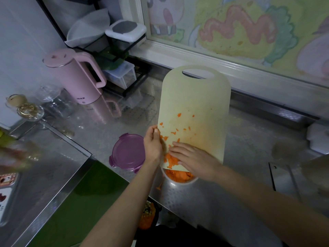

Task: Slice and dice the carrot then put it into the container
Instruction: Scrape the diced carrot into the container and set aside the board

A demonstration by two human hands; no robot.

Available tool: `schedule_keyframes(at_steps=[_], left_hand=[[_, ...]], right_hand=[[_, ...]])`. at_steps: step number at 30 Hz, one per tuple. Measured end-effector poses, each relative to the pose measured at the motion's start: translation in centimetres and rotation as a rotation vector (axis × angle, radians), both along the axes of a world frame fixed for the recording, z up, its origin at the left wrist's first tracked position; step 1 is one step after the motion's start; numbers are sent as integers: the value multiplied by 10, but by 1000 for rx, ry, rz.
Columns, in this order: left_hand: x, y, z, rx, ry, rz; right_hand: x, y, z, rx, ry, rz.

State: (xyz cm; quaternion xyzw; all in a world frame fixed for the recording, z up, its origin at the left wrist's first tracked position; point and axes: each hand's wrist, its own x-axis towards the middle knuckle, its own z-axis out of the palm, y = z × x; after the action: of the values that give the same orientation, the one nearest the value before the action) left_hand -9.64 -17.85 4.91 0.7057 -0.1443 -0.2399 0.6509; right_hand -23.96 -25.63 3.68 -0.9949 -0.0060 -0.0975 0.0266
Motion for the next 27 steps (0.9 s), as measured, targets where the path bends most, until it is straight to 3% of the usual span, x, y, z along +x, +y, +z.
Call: schedule_keyframes(at_steps=[8,13,16,19,23,27], left_hand=[[-1,1,2,23,-61,-8],[-1,1,3,19,-54,-8],[0,1,3,7,-43,7],[0,2,4,17,-50,10],[-3,4,6,24,-48,-6],[-5,7,6,31,-51,-7]], right_hand=[[-29,4,-13,9,56,117],[-33,4,-10,120,36,63],[-27,0,3,283,-110,-84],[-7,-14,25,284,-179,-277],[17,-33,47,263,-99,-464],[21,-28,43,216,14,-430]])
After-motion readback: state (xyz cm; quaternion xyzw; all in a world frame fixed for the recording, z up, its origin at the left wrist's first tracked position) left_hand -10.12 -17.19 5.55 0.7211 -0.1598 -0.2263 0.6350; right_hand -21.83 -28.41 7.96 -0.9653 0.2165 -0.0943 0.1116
